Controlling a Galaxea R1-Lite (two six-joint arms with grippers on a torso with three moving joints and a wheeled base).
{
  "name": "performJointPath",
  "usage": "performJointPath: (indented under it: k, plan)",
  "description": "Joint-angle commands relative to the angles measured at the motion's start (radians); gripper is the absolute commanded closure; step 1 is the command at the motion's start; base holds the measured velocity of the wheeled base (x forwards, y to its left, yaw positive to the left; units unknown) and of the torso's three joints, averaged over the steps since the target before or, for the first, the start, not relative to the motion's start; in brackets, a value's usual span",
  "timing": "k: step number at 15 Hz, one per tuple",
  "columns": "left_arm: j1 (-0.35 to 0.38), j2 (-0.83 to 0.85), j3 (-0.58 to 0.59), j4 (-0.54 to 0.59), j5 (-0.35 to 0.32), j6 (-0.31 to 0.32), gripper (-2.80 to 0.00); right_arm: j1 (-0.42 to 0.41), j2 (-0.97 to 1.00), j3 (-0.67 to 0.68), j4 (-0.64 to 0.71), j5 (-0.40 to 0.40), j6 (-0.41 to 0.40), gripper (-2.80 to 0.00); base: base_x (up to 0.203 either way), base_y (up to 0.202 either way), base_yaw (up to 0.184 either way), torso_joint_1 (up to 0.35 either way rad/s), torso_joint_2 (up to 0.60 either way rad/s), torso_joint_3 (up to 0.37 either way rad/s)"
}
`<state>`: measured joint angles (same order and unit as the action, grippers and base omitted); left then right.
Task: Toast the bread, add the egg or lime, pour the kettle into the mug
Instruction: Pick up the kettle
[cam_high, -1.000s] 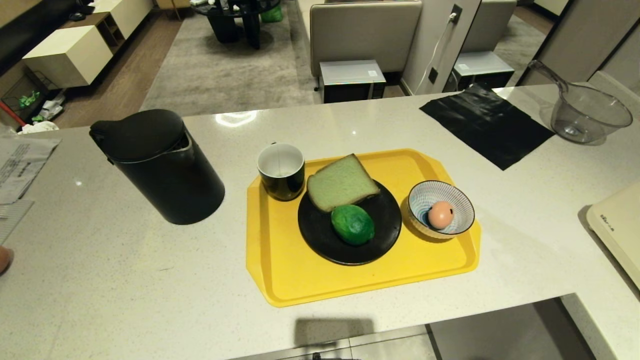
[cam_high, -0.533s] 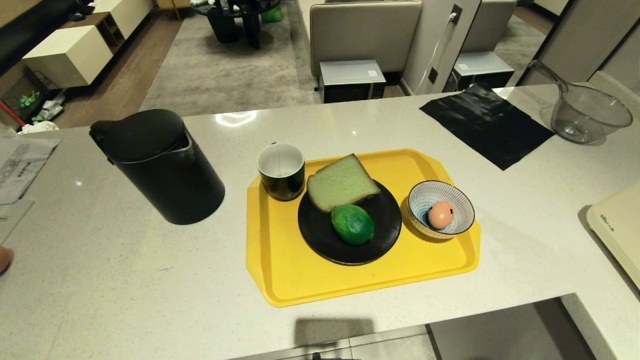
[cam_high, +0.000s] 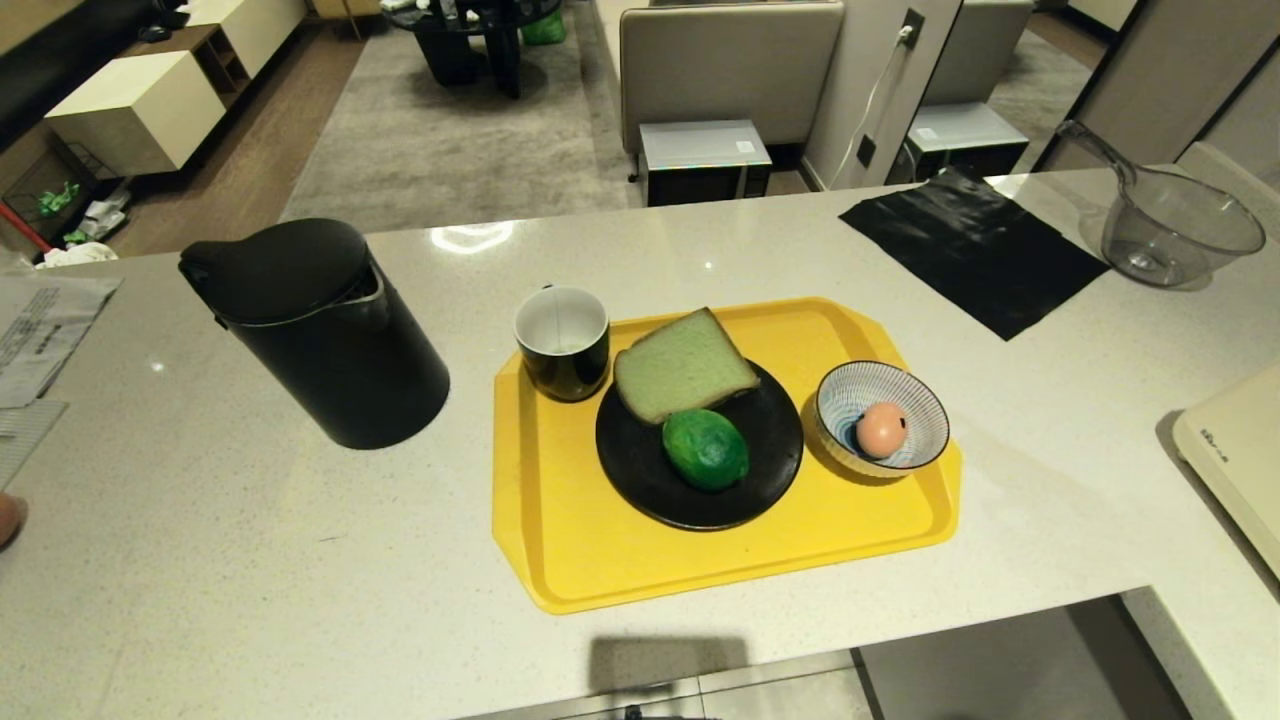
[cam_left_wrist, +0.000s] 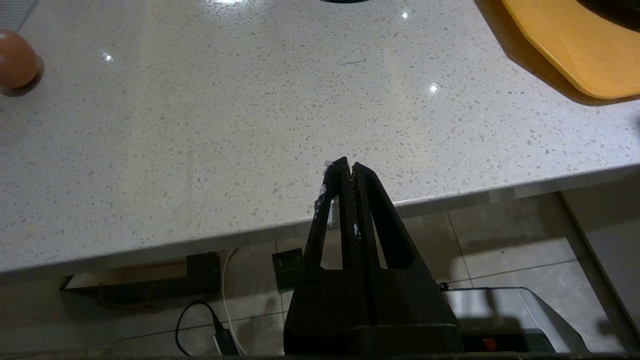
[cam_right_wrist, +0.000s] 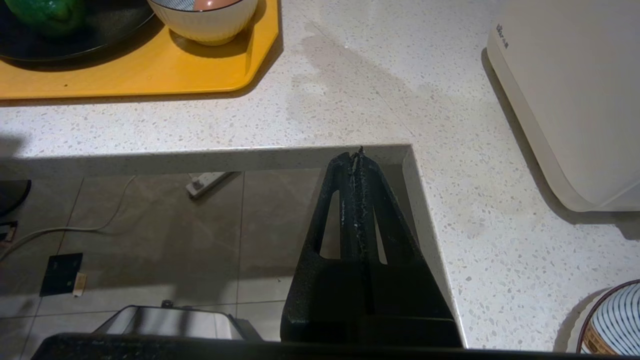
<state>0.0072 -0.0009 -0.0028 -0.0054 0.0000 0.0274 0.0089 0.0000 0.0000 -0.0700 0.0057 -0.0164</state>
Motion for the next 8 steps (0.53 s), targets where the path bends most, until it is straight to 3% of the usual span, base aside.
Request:
performJointPath:
  k: [1, 5, 8]
  plan:
    - [0.0, -0.001, -0.037, -0.004, 0.0, -0.002, 0.0, 0.0, 0.002, 0.028, -0.001, 0.0, 0.0, 0.0, 0.0, 0.0, 0.0, 0.0, 0.0, 0.0]
    - [-0.002, 0.073, -0.34, 0.084, -0.015, 0.006, 0.0, 0.0, 0.003, 0.028, -0.001, 0.0, 0.0, 0.0, 0.0, 0.0, 0.0, 0.0, 0.0, 0.0]
    - [-0.001, 0.312, -0.654, 0.169, -0.012, 0.009, 0.0, 0.0, 0.002, 0.028, -0.001, 0.0, 0.0, 0.0, 0.0, 0.0, 0.0, 0.0, 0.0, 0.0]
